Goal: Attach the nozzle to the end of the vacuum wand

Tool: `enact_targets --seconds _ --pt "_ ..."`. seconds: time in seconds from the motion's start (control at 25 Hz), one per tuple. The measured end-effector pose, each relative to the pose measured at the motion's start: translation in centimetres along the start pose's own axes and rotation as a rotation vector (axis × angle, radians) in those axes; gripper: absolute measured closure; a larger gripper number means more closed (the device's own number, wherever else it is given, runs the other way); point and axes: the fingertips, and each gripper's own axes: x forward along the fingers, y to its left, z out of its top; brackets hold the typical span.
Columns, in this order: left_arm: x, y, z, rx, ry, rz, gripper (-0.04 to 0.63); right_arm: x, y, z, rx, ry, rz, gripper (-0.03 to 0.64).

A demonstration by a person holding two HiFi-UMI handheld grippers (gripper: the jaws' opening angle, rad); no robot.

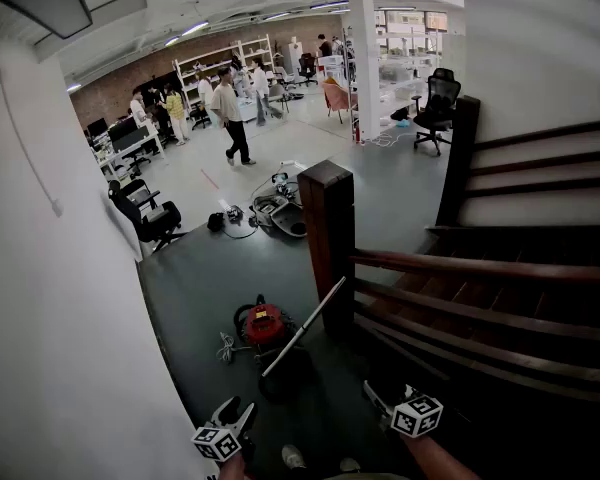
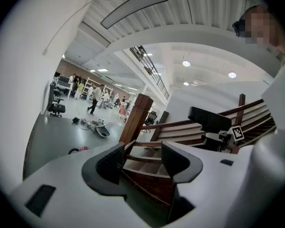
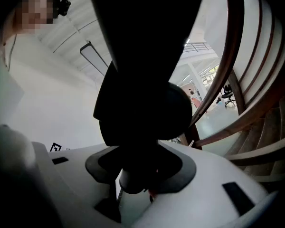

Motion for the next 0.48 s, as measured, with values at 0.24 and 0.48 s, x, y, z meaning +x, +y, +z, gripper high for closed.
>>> enact_targets --seconds 0.24,0.48 --pt "0.0 -0.2 -0.1 0.006 0.000 -0.002 0.344 -0.2 0.1 0.5 -0.019 -0.006 0.001 0.437" --pt "0.5 -0.7 -0.1 0.011 0.005 -0.009 0.344 -0.8 -0.7 0.3 -0.011 -0.007 -0.004 0.437"
